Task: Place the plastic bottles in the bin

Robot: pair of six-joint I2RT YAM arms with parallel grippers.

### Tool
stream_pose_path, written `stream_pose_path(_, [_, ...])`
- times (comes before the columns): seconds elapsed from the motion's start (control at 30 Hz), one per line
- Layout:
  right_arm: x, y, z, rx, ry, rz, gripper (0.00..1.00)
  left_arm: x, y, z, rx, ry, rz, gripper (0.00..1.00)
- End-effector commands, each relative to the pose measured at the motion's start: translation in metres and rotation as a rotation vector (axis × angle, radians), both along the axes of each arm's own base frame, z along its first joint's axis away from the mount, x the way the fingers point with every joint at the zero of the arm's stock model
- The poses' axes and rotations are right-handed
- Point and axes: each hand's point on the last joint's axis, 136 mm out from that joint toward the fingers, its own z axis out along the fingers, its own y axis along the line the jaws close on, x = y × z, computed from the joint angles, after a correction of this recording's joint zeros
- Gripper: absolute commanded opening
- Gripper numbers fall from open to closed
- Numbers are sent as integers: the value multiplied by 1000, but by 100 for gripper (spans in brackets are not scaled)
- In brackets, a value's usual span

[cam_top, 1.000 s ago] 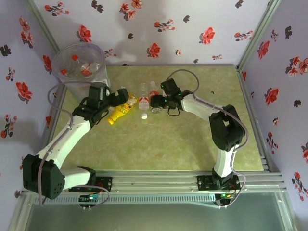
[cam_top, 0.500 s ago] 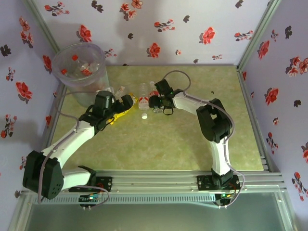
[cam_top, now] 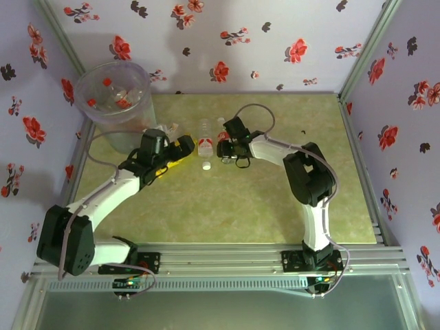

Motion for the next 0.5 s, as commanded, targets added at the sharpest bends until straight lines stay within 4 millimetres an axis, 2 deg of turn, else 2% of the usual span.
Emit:
stream_pose_path(0.0, [-9, -15, 18, -6, -26, 25, 58, 10, -26, 22, -129, -35, -50, 100])
stream_pose_path(0.27, [-47, -26, 54, 131, -117, 162, 62, 21, -75, 35, -271, -27, -229, 96])
stream_pose_path(0.4, [-67, -21, 73, 333, -157, 228, 60, 23, -105, 46, -347, -37, -348, 93])
stream_pose_path(0.47, [-75, -16, 82, 432, -161, 254, 59, 22, -119, 43, -350, -21, -401, 92])
